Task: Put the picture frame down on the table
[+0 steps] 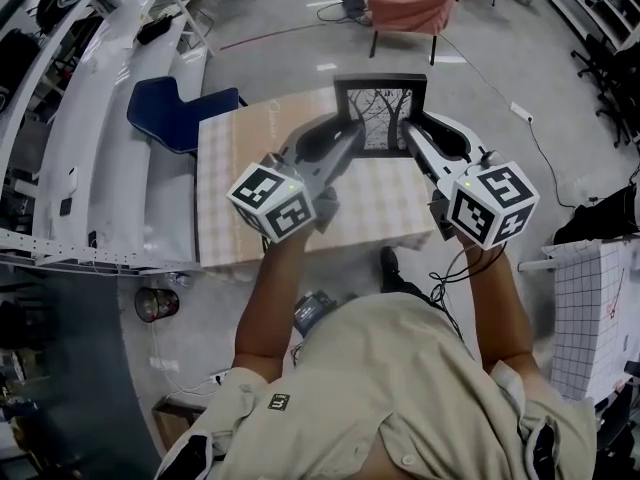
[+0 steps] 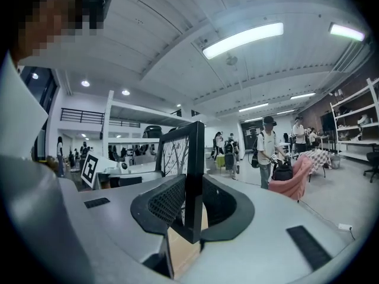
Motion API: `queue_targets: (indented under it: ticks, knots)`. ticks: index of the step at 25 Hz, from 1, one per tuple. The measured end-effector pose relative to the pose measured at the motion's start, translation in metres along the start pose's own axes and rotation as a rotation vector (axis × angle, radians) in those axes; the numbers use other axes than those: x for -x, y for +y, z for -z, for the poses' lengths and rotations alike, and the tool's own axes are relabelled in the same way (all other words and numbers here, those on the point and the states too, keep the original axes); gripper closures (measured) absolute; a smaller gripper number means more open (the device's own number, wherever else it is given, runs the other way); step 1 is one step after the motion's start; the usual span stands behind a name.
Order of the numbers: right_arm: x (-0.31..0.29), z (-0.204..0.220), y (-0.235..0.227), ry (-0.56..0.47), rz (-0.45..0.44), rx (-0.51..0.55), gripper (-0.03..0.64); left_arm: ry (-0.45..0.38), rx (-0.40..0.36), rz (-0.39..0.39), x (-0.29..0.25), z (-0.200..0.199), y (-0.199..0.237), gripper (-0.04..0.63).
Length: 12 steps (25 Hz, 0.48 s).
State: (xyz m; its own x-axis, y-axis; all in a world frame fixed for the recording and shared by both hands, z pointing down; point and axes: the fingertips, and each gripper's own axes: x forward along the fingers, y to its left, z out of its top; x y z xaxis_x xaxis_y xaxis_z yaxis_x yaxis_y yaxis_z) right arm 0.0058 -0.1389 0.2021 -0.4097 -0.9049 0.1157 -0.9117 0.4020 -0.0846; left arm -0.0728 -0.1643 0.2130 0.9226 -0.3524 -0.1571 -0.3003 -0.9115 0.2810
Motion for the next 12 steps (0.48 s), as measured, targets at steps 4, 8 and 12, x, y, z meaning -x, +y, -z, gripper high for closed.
queue_targets:
  ticks: [4,8,12]
  knots:
    - [-0.014,-0.003,-0.015,0.003,-0.023,-0.009,0.532,0.008,-0.002,-0.02,-0.014,-0.002,0.014,0.488]
    - [-0.021,0.001,-0.029,0.007,-0.031,-0.018,0.532,0.015,0.001,-0.033,-0.025,0.003,0.023,0.488]
    - [-0.031,0.004,-0.038,0.011,-0.043,-0.024,0.532,0.019,0.0,-0.049,-0.032,0.005,0.033,0.488]
